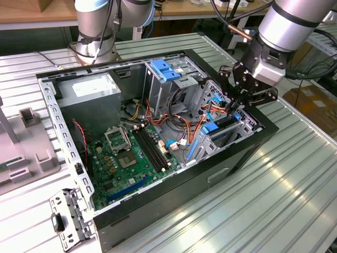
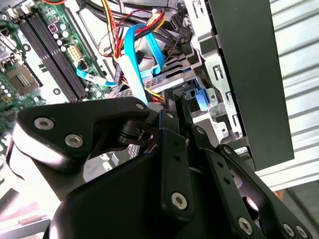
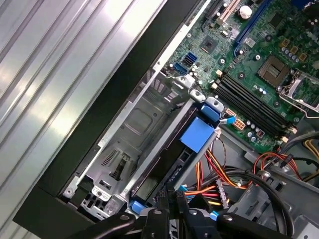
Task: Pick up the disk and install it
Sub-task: 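Insert the first disk wire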
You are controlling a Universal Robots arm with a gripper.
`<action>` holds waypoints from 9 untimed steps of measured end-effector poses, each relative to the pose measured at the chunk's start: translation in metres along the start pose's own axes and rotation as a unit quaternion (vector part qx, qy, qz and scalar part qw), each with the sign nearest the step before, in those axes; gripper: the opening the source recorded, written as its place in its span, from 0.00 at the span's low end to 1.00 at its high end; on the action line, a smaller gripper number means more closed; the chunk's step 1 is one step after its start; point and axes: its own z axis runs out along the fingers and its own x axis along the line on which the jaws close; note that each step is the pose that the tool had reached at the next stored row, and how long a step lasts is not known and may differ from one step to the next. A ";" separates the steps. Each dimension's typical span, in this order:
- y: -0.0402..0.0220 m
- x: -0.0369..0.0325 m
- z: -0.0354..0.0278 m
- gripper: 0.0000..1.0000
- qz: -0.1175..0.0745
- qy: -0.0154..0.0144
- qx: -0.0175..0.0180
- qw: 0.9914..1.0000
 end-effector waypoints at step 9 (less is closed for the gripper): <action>0.0000 0.0000 0.0003 0.18 0.038 0.001 0.001 0.999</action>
